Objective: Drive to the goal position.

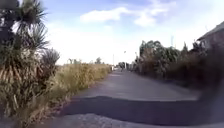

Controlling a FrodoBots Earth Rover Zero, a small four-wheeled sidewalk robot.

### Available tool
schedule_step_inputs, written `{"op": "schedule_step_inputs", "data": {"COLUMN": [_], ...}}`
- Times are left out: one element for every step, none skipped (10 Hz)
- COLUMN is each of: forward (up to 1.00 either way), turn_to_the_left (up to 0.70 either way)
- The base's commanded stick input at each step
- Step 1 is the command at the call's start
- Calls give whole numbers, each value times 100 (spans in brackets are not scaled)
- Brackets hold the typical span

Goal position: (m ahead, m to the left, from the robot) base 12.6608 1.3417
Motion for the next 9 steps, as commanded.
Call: {"op": "schedule_step_inputs", "data": {"forward": [100, 100, 100, 100, 100, 100, 100, 100, 100], "turn_to_the_left": [0, 0, 0, 0, 0, 0, 0, 0, 0]}}
